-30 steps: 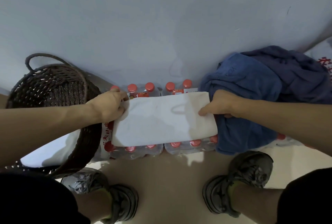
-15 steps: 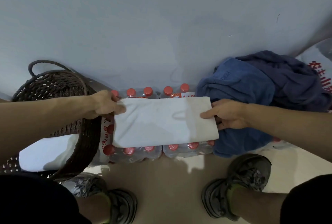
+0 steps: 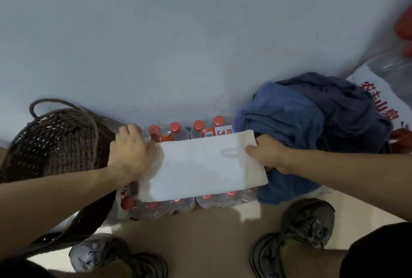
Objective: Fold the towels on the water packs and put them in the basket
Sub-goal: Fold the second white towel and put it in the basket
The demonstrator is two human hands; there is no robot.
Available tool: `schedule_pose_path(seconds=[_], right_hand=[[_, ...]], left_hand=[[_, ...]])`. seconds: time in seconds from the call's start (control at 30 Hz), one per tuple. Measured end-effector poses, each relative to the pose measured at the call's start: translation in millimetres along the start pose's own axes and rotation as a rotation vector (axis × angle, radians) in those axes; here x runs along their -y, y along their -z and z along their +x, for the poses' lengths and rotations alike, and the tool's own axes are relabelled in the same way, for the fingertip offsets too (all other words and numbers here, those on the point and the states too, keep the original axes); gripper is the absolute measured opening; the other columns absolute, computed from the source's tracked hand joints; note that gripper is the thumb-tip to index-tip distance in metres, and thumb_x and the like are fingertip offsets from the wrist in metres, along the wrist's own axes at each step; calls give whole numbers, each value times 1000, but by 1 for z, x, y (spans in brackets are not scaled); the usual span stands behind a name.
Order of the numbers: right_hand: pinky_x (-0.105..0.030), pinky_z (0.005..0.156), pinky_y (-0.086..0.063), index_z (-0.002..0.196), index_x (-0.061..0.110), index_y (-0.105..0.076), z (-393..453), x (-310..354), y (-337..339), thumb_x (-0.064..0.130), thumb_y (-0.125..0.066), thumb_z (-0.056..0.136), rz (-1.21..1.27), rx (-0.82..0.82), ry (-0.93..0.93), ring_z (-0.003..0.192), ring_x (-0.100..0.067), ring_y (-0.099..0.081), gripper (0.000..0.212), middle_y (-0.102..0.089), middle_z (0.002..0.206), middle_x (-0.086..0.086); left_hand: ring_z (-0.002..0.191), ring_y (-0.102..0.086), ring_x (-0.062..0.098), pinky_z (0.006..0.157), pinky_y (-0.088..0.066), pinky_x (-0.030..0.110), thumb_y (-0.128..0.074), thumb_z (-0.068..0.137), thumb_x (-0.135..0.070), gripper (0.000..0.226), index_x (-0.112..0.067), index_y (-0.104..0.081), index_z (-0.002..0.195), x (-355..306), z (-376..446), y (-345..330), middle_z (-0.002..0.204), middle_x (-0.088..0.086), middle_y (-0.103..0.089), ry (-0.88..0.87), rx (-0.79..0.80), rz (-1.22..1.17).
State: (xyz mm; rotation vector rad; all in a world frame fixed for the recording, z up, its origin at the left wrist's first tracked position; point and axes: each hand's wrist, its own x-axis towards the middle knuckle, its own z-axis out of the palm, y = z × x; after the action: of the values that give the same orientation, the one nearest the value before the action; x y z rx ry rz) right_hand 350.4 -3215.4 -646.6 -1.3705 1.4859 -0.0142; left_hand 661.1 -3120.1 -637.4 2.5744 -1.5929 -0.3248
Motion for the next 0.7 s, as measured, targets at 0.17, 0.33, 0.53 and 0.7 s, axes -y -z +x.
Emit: schedule_pose_path(seconds=[0.17,0.33,0.53,0.7], right_hand=[[-44,81,-59,109,11,-63,-2,-3,-4,28,-60,95,121,-28,-21,93,-28,-67,22,-70,103,-9],[-46,88,-57,113,11,-65,-2,-2,-8,17,-60,92,54,-35,26,98,-27,-65,22,-69,108,-8],[-33,81,-50,115,9,-64,-4,-10,-4,25,-61,95,-51,-208,160,100,-23,-64,26,-68,110,-5],[-28,74,-42,107,8,-65,-3,-5,9,27,-64,93,-176,-281,218,89,-19,-60,24,-69,103,-6]], left_hand=[[124,-39,33,99,-38,51,-21,92,-49,56,-13,-39,132,-58,-49,-37,134,15,-42,-418,42,168],[147,26,27,116,5,63,7,93,-56,67,-28,20,153,-77,-68,-79,162,4,22,-301,150,177],[146,27,26,115,6,63,10,93,-56,67,-27,24,151,-80,-70,-90,162,5,21,-259,89,195],[148,23,25,116,9,61,5,94,-57,69,-26,23,152,-93,-68,-94,162,7,20,-235,81,140]])
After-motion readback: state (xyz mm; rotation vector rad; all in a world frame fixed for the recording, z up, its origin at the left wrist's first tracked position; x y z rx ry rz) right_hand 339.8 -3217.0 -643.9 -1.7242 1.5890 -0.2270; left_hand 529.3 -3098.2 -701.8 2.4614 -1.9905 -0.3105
